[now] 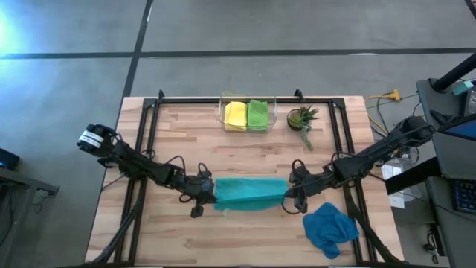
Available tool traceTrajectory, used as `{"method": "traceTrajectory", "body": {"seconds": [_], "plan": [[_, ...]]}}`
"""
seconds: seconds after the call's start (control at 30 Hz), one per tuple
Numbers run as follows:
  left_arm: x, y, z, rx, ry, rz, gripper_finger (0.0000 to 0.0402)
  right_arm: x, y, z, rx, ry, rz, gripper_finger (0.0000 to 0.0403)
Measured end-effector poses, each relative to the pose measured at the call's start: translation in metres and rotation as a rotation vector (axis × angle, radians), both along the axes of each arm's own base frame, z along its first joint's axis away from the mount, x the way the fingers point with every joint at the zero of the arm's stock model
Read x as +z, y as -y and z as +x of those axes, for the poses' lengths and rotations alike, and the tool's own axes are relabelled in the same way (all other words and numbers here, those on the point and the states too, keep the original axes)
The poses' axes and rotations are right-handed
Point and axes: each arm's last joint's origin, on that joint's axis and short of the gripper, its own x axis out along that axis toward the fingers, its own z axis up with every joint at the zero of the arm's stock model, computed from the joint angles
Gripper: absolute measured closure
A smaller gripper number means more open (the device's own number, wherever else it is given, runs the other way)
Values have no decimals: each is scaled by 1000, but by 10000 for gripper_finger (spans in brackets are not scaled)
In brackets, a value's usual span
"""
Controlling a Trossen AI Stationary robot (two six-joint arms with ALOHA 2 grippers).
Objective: Fold microfiber towels
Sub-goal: Fold the light blue microfiber towel
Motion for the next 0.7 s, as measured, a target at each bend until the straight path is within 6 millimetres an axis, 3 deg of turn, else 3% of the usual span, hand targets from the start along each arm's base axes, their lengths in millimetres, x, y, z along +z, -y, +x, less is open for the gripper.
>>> {"method": "traceTrajectory", "body": {"seconds": [0.5,0.7], "plan": [[-1,1,-1,-18,-14,-12,400,-16,-4,3,33,-32,47,390],[-2,1,-2,-9,-46,-60,360,-30,-10,11,55,-88,66,353]]}}
